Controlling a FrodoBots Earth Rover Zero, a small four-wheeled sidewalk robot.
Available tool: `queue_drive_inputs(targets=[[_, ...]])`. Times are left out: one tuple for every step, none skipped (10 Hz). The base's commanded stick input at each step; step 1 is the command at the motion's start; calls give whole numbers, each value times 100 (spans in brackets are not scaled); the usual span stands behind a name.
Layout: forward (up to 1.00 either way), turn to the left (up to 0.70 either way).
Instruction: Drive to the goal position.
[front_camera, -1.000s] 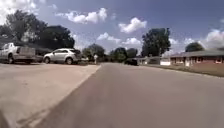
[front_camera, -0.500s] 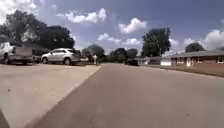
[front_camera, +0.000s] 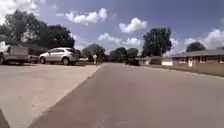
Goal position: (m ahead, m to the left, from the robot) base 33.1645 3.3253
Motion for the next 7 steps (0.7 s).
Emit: queue_drive_inputs(targets=[[100, 0], [100, 0], [100, 0], [100, 0], [100, 0], [100, 10], [100, 32]])
